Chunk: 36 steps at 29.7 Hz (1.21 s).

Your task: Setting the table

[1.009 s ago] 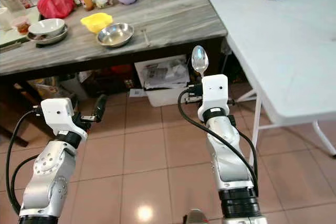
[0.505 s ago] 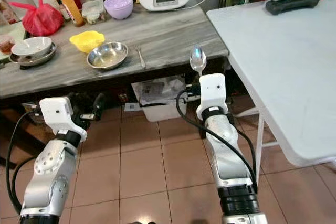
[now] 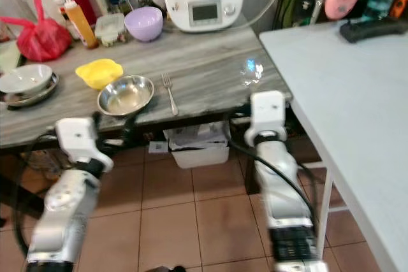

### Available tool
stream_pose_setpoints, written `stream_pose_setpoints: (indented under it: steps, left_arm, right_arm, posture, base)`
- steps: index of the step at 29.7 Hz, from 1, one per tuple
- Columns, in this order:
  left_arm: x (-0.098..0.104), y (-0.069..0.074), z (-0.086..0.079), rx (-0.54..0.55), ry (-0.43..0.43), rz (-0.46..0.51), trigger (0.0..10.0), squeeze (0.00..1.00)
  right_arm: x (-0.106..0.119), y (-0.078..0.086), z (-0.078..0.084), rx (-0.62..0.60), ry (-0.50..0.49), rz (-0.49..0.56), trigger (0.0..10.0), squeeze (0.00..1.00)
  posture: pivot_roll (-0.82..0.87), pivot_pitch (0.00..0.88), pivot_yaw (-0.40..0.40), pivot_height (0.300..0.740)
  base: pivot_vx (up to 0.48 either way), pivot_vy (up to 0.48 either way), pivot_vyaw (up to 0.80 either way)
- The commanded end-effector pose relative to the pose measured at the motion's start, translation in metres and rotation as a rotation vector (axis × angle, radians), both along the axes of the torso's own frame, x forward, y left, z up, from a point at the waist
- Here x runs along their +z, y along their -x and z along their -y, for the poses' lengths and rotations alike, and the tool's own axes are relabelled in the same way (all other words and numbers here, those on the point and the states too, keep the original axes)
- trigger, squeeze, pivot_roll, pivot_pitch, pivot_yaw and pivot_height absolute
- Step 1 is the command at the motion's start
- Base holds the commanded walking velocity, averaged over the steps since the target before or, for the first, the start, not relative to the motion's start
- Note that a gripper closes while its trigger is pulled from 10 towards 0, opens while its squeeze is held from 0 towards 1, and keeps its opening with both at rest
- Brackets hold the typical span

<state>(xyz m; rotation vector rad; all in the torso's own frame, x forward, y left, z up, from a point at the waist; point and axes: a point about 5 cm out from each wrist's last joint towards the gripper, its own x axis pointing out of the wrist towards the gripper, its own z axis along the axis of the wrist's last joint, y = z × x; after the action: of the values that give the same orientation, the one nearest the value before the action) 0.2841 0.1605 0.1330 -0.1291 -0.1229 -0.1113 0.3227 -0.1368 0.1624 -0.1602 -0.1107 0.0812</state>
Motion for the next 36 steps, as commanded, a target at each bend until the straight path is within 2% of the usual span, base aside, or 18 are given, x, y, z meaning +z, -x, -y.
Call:
stream_pose_setpoints:
  steps: [1, 6, 12, 21, 25, 30, 36]
  left_arm:
    - [0.001, 0.001, 0.0, -0.001, -0.01, 0.002, 10.0, 0.0]
    - [0.0, 0.002, 0.0, 0.002, -0.012, -0.003, 10.0, 0.0]
    - [0.001, 0.004, -0.001, -0.001, -0.007, 0.003, 10.0, 0.0]
    - [0.001, 0.019, 0.009, -0.169, -0.085, 0.019, 10.0, 0.0]
    - [0.002, 0.023, 0.01, -0.208, -0.077, 0.014, 10.0, 0.0]
    - [-0.003, 0.032, 0.019, -0.345, -0.084, -0.014, 10.0, 0.0]
    - [-0.003, 0.033, 0.021, -0.37, -0.084, -0.016, 10.0, 0.0]
  right_arm:
    - [0.005, -0.001, 0.002, 0.0, -0.004, 0.019, 10.0, 0.0]
    - [0.004, -0.001, 0.002, -0.002, -0.005, 0.015, 10.0, 0.0]
    - [0.002, 0.0, 0.002, -0.003, -0.009, 0.007, 10.0, 0.0]
    - [-0.003, 0.002, 0.004, -0.027, -0.007, -0.015, 10.0, 0.0]
    - [-0.006, 0.002, 0.005, -0.037, -0.012, -0.032, 10.0, 0.0]
    - [-0.013, 0.0, 0.008, -0.056, -0.004, -0.083, 10.0, 0.0]
    - [-0.02, -0.006, 0.013, -0.066, 0.004, -0.148, 10.0, 0.0]
  posture:
    - [-0.11, 0.106, 0.122, 0.74]
    - [-0.11, 0.107, 0.124, 0.74]
    - [-0.11, 0.105, 0.123, 0.74]
    - [-0.11, 0.113, 0.112, 0.74]
    - [-0.11, 0.117, 0.11, 0.74]
    - [-0.11, 0.12, 0.108, 0.74]
    - [-0.11, 0.122, 0.108, 0.74]
  base:
    - [0.48, 0.0, 0.65]
    - [0.364, 0.0, 0.34]
    - [0.0, 0.0, 0.0]
    - [0.0, 0.0, 0.0]
    - [0.0, 0.0, 0.0]
    - [0.0, 0.0, 0.0]
    - [0.0, 0.0, 0.0]
